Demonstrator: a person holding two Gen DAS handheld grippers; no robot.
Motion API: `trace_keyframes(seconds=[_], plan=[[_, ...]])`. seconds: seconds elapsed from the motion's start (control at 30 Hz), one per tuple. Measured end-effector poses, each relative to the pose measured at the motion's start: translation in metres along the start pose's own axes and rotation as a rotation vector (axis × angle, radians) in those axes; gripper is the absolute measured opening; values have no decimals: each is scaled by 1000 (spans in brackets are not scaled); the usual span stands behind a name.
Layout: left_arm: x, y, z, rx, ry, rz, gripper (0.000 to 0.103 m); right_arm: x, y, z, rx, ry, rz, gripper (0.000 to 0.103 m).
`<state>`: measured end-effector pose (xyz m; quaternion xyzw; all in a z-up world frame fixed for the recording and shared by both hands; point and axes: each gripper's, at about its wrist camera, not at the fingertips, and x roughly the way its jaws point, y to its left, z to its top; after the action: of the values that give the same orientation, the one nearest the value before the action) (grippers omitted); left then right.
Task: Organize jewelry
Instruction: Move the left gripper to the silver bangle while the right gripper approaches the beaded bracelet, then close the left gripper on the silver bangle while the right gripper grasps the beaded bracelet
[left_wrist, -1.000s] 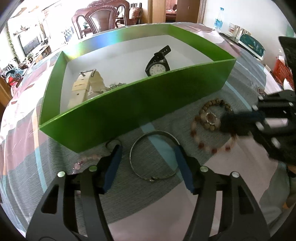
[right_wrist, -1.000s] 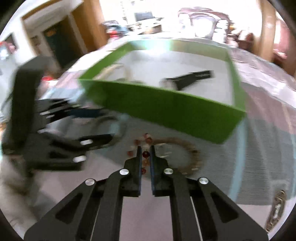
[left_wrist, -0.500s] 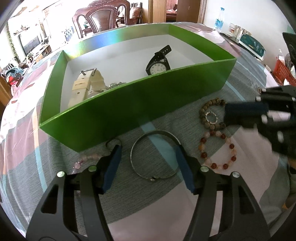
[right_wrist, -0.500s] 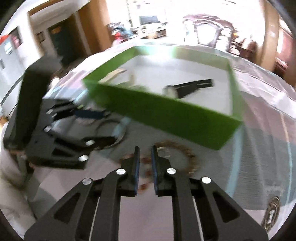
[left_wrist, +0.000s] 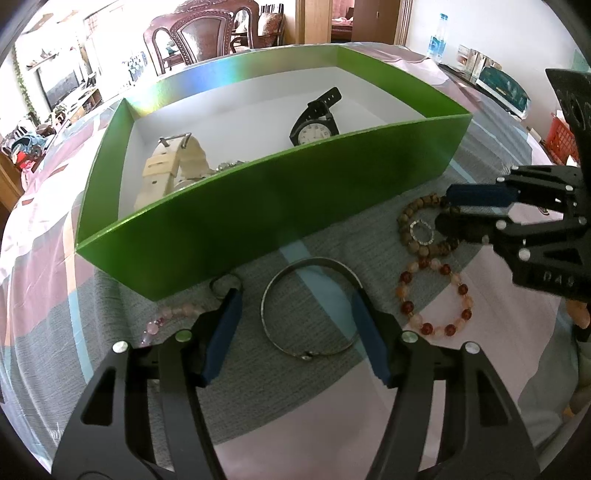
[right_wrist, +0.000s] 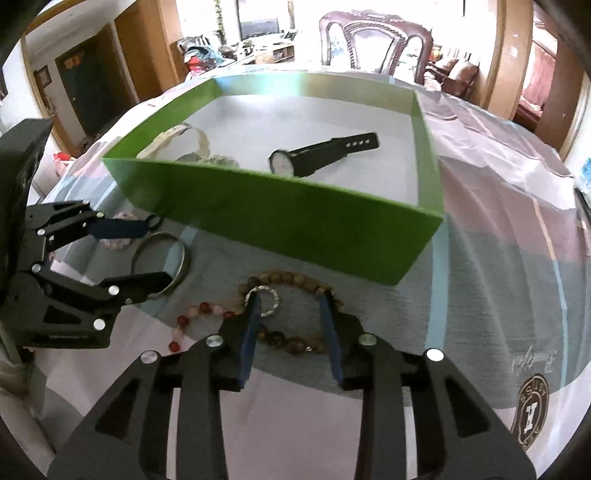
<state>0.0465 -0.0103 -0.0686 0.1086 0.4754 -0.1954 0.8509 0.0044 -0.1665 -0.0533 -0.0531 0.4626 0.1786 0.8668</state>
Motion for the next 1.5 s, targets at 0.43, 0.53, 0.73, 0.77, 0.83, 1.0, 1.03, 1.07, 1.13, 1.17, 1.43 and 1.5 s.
trace_keyframes(seconds=[0.43,0.53,0.73,0.77,0.83,1.0,1.03,1.07,1.13,1.17,1.43,1.5], plan=[[0,-2,-2,6,4,-11,49,8,16,-5,-52,20,24,33],[1,-2,-2,6,4,-11,49,7,15,-6,-56,14,26,33],[1,-2,-2,7,4,-12,48,10,22,-7,-85,11,30,16],[0,-3,-2,7,3,-11,46,10,24,-7,-90,10,26,14],[0,-3,-3,6,1,-11,39,10,26,-8,-101,5,10,12],[-1,1,-2,-11,-4,-3,23,11,23,-7,-82,10,13,0],[-1,1,-2,-13,-5,1,19,10,22,-7,-77,6,11,0],[-1,1,-2,-16,-5,5,16,9,21,-6,-74,2,11,0],[-1,3,-1,-23,-5,5,15,7,19,-5,-68,-7,9,0],[-1,3,-1,-22,-5,6,15,6,18,-4,-64,-16,11,0],[0,4,0,-18,-9,18,31,7,16,-3,-42,-16,76,15],[1,4,0,-19,-9,21,34,5,17,-2,-36,-31,79,43]])
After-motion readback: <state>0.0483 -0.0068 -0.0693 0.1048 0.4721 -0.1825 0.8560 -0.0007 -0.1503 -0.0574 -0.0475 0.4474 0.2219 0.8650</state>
